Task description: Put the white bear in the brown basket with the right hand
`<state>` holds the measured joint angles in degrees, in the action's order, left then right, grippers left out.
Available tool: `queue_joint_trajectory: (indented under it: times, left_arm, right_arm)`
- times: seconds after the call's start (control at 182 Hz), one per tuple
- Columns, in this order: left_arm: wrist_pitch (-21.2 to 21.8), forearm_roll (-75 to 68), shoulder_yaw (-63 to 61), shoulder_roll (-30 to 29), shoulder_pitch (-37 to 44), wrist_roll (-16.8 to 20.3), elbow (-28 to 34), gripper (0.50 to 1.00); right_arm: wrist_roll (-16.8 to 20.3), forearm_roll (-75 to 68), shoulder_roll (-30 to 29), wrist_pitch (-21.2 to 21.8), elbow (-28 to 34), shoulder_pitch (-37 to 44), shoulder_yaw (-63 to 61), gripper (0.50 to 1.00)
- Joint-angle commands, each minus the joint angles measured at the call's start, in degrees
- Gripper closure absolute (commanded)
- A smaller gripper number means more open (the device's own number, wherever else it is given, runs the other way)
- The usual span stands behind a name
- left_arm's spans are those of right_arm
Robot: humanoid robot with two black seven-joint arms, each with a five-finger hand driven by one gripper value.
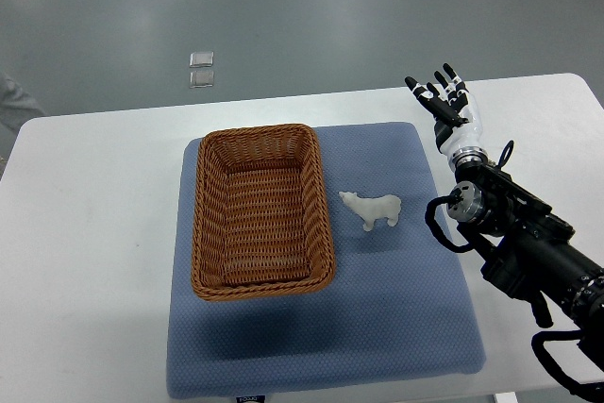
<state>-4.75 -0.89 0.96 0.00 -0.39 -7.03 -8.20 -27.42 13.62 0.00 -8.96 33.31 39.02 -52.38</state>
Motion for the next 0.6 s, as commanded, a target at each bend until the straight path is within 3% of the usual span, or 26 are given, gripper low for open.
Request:
queue_joint_trajectory:
  times: [0.0, 0.594]
  left_arm:
    - [0.0, -0.1, -0.1, 0.0, 0.0, 0.0, -0.1, 0.500]
    - [0.6, 0.0, 0.3, 0.0, -0.4, 0.0, 0.3, 0.500]
  right_arm:
    - [0.0, 0.0, 0.0, 0.0, 0.0, 0.0, -0.1, 0.579]
    - [0.0, 0.0, 0.0, 0.1, 0.0, 0.0, -0.3, 0.579]
